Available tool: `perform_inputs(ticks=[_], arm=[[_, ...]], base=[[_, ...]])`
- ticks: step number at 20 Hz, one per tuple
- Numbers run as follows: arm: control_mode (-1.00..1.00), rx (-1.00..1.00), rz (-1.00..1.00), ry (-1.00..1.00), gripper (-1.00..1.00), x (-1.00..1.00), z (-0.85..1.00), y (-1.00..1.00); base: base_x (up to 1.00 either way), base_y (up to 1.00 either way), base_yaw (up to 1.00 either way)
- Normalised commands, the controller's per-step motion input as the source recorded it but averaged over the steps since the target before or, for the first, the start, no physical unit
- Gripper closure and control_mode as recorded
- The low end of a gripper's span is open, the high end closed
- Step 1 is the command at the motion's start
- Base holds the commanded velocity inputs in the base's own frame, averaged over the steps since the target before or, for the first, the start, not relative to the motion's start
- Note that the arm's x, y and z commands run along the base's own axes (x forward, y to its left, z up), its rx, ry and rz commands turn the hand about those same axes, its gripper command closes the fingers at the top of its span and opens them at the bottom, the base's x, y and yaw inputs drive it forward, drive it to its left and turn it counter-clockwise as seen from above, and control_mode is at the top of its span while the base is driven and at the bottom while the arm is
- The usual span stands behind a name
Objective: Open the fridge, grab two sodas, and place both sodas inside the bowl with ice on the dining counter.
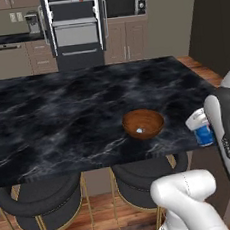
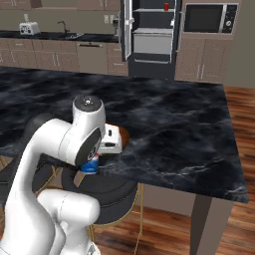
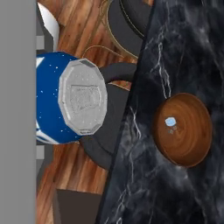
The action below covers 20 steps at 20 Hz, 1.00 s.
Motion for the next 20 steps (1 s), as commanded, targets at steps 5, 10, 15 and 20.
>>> perform_inputs(ticks=[5, 10, 15, 20], arm=[[-1.0, 0.0, 0.21, 0.31, 1.0, 1.0, -0.09, 0.0], [-1.0, 0.0, 0.14, 0.2, 1.0, 0.95, 0.0, 0.01], [-1.0, 0.0, 0.03, 0.05, 1.0, 0.72, 0.0, 0.07], [-1.0, -0.05, 0.0, 0.0, 1.0, 0.52, -0.22, 0.25]], base=[[0.0, 0.0, 0.0], [0.0, 0.0, 0.0], [0.0, 0.0, 0.0], [0.0, 0.0, 0.0]])
